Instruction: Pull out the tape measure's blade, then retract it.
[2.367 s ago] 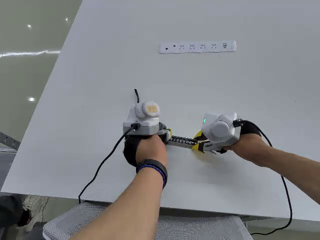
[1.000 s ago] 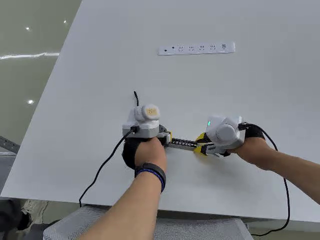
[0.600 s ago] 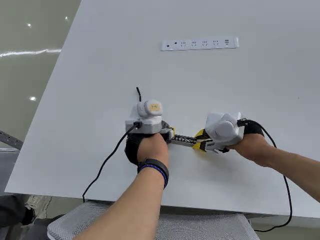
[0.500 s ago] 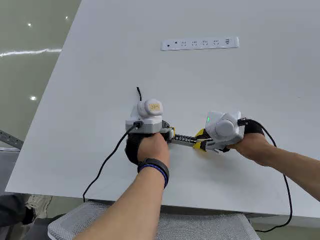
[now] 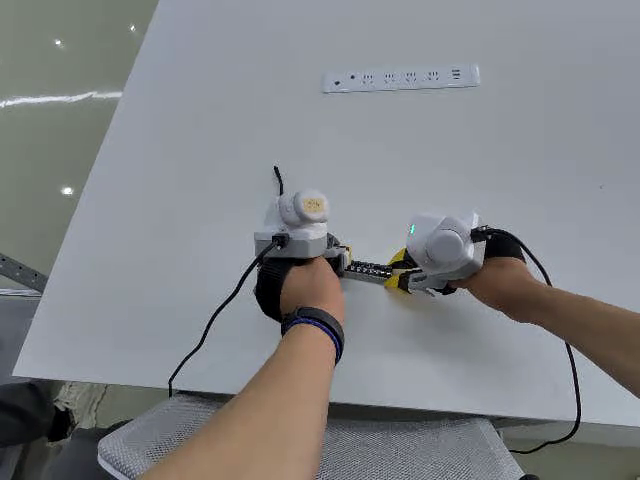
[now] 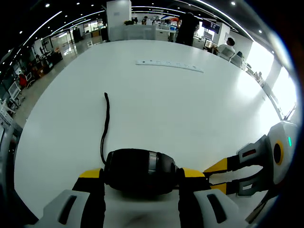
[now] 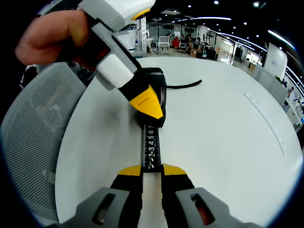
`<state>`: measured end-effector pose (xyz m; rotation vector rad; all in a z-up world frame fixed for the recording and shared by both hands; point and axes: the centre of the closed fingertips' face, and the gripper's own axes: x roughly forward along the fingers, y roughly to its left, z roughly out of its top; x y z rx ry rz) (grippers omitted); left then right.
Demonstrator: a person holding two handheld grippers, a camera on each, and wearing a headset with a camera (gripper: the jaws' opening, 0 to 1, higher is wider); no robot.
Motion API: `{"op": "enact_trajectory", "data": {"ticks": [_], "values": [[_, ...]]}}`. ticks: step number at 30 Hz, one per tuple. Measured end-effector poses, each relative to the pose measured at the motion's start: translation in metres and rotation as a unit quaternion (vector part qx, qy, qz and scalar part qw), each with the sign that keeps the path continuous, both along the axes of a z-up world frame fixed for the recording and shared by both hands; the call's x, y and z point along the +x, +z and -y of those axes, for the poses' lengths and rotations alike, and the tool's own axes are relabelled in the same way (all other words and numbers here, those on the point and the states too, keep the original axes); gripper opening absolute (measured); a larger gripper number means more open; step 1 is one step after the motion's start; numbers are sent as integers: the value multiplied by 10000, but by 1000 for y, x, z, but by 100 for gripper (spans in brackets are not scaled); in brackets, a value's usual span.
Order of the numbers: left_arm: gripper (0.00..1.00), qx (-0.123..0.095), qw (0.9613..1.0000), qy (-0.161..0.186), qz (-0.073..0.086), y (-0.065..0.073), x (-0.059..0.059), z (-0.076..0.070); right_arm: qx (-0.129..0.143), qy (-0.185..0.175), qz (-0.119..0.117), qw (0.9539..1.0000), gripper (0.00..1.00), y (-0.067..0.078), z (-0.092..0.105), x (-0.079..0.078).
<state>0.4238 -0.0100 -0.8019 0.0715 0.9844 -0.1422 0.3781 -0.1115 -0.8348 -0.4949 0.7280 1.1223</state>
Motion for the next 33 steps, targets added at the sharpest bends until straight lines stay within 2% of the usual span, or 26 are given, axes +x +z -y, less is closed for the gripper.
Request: {"op": "enact_trajectory", "data": {"ticks": [17,19,27,29,33], "values": [[59,-46,10000,10,37,0,1,0,30,-5,17,10000,13,0,-1,2],[59,-128,9999,31,24,0,-1,0,5,76,-31,10000,13,0,-9,4],[59,-131,9999,13,13,0,0,0,9,69,-42,10000,13,0,-10,4],[59,-131,9999,40,42,-1,2,-1,85,70,-55,9999,13,0,-20,8],[59,-134,9999,34,60,-1,2,-2,99,101,-46,9999,13,0,-23,9]]}}
